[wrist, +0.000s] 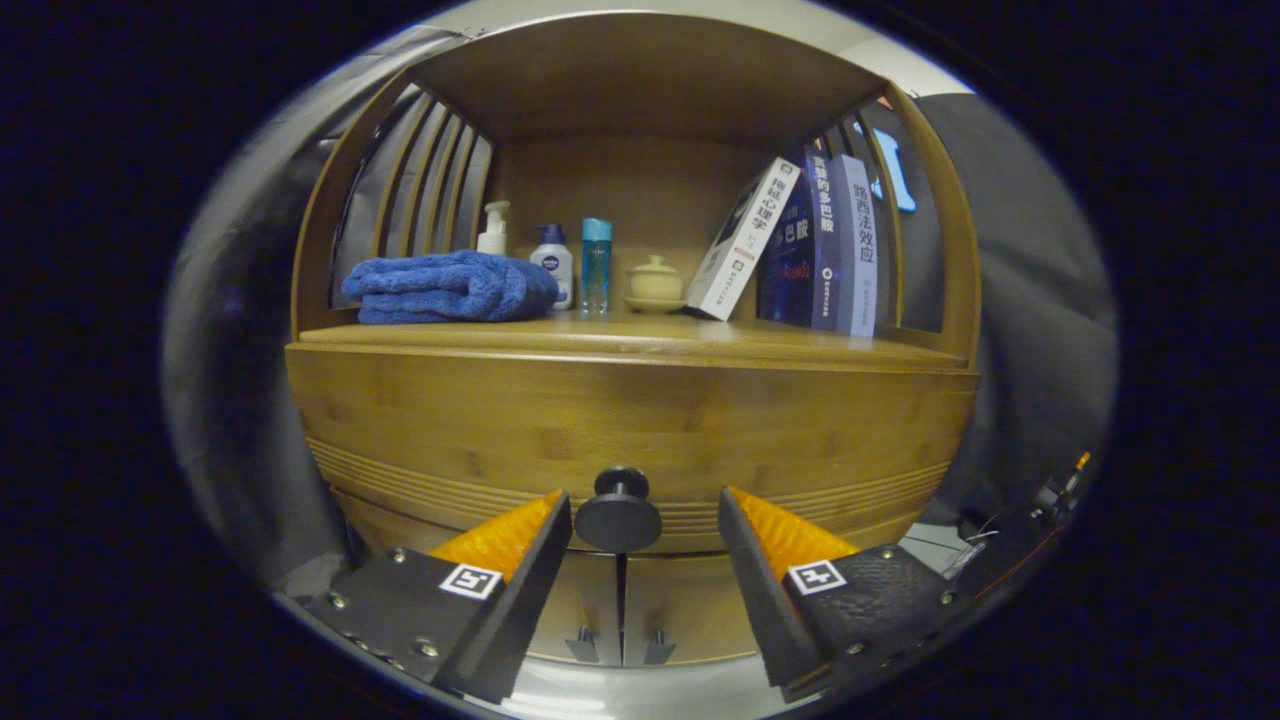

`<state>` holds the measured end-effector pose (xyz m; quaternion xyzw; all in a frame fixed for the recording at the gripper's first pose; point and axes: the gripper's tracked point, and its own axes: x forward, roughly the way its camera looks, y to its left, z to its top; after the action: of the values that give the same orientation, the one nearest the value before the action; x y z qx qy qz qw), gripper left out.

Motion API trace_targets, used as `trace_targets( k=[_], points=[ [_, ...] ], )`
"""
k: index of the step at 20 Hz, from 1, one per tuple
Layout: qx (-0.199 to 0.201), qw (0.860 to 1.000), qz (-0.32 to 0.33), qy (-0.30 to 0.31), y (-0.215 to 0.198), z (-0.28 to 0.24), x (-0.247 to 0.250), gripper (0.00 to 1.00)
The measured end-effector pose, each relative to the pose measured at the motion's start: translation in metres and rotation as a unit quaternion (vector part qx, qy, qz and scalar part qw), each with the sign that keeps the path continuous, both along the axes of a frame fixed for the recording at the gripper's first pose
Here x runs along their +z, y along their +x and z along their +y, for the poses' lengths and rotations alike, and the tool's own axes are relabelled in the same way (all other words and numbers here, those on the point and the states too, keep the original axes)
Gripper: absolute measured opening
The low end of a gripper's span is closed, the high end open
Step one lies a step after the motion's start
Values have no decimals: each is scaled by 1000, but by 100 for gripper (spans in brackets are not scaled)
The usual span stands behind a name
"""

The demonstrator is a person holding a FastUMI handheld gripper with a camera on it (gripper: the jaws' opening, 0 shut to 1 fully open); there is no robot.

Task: Pull open the drawer, take out the items inside it, and place them on the countertop above the cabinet.

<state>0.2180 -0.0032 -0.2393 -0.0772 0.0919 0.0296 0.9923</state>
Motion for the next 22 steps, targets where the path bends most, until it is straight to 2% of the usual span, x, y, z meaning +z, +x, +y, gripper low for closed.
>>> trace_targets(
  k=[1,2,4,5,8,13,16,19,22],
  points=[
    [5,1000,-9,7,5,6,3,89],
    [8,1000,-20,15,9,11,7,80],
    [4,1000,13,1,8,10,-3,61],
    [0,1000,-3,4,4,10,2,52],
    [1,999,-1,34,13,10,-4,46],
    [9,992,32,118,11,10,-10,45],
    [23,996,33,86,7,9,-8,39],
    [13,998,18,60,4,8,-7,31],
    [5,999,16,43,-14,5,-7,31]
  ],
)
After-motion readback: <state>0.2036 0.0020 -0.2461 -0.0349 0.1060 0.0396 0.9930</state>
